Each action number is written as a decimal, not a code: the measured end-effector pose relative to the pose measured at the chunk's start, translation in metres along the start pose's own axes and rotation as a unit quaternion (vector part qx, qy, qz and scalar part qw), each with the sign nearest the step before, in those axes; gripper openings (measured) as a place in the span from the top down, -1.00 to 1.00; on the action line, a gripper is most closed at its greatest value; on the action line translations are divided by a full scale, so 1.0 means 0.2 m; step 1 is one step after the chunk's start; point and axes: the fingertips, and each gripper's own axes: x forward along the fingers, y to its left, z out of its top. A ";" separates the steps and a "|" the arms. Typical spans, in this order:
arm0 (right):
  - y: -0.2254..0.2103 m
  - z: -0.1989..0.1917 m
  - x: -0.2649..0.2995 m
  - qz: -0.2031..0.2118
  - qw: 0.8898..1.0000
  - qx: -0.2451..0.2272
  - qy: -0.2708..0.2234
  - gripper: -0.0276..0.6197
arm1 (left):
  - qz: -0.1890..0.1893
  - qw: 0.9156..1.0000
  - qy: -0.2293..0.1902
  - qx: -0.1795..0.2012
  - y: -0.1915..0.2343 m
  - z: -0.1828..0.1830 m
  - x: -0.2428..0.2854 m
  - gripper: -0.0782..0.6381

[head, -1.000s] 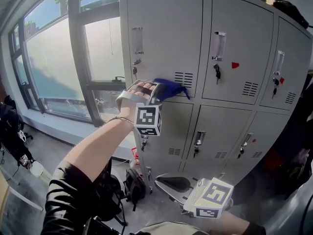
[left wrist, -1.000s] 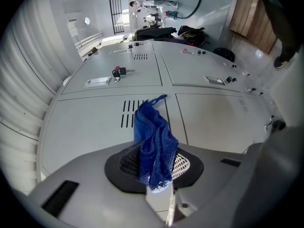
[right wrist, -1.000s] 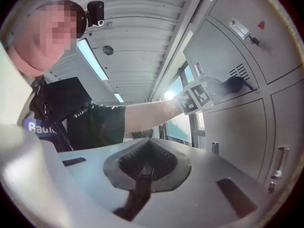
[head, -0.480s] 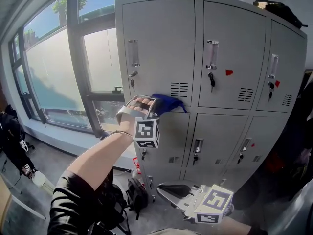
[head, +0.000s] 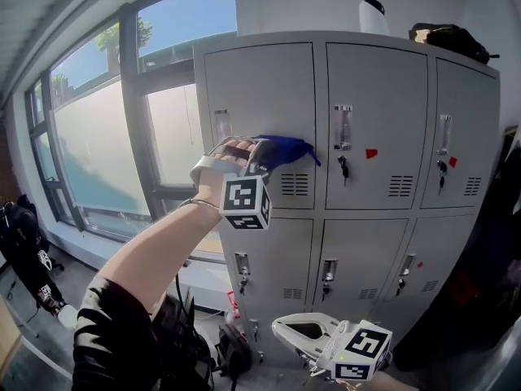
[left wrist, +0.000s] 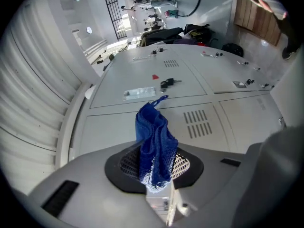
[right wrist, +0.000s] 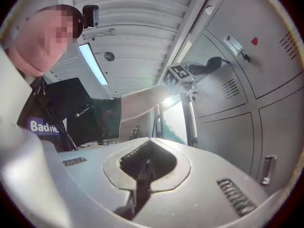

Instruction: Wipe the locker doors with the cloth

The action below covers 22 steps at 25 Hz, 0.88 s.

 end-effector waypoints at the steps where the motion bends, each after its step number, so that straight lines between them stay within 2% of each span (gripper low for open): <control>1: -0.01 0.01 -0.01 -0.001 1.000 -0.001 -0.004 0.90 | 0.011 1.000 0.001 0.001 0.09 0.00 0.01 0.53; 7: -0.09 0.06 -0.11 -0.016 1.000 0.003 -0.024 0.90 | 0.072 0.997 0.001 0.014 0.61 0.09 0.08 0.53; 12: -0.17 0.08 -0.19 -0.036 0.999 0.005 -0.038 0.90 | 0.103 0.994 -0.004 0.023 0.93 0.13 0.17 0.53; 17: -0.24 0.07 -0.24 -0.050 0.998 0.008 -0.039 0.90 | 0.108 0.993 0.011 0.036 1.07 0.12 0.28 0.53; 22: -0.25 0.11 -0.23 -0.045 0.998 -0.008 -0.036 0.90 | 0.114 0.993 0.008 0.028 1.09 0.10 0.33 0.53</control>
